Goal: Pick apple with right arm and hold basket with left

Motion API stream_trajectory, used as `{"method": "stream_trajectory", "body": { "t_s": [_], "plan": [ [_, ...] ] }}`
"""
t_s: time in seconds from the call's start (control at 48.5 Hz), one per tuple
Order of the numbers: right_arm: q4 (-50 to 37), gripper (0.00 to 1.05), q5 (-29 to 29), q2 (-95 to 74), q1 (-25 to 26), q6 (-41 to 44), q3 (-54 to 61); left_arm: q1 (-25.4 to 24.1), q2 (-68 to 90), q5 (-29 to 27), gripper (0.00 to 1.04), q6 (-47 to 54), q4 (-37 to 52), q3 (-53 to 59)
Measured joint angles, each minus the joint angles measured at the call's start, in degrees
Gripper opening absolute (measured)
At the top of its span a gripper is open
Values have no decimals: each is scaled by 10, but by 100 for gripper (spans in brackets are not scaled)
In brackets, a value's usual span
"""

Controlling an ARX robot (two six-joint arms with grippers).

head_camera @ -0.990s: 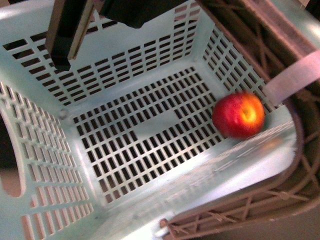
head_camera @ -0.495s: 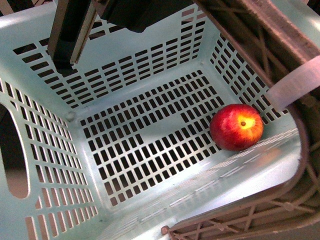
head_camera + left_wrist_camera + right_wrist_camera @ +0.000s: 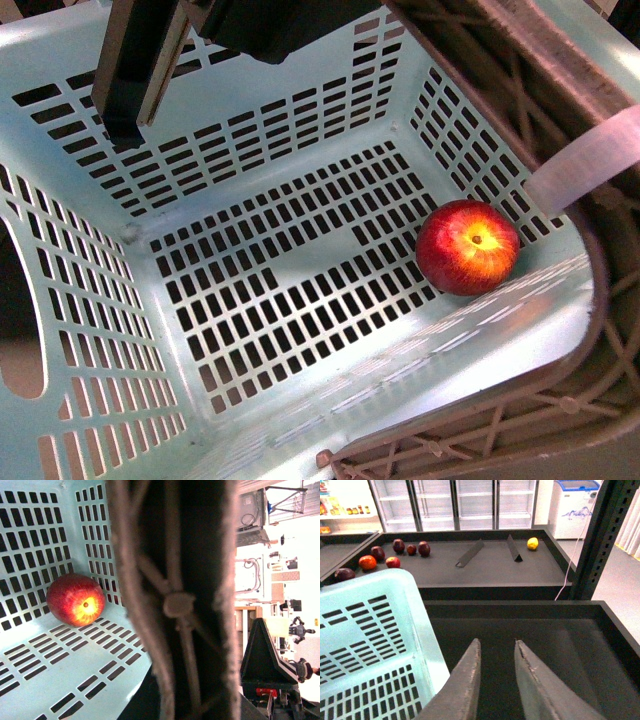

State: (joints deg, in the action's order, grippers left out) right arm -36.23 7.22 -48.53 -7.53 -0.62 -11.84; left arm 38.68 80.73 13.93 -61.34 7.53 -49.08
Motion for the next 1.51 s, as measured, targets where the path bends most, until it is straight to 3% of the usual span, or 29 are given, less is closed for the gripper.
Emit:
{"method": "stream_trajectory", "body": {
  "t_s": [0.041,0.227,0.289,0.412,0.907,1.505],
  "plan": [
    [1,2,-4,9,4,2,7,0,0,0,6,0,0,0],
    [19,2,-21,59,22,3,42,0,0,0,6,0,0,0],
    [28,2,-57,78,44,3,51,0,0,0,6,0,0,0],
    [45,2,-67,110,72,3,66,0,0,0,6,0,0,0],
    [99,2,-71,219,73,3,108,0,0,0,6,0,0,0],
    [226,2,-71,350,73,3,108,0,0,0,6,0,0,0]
  ]
}}
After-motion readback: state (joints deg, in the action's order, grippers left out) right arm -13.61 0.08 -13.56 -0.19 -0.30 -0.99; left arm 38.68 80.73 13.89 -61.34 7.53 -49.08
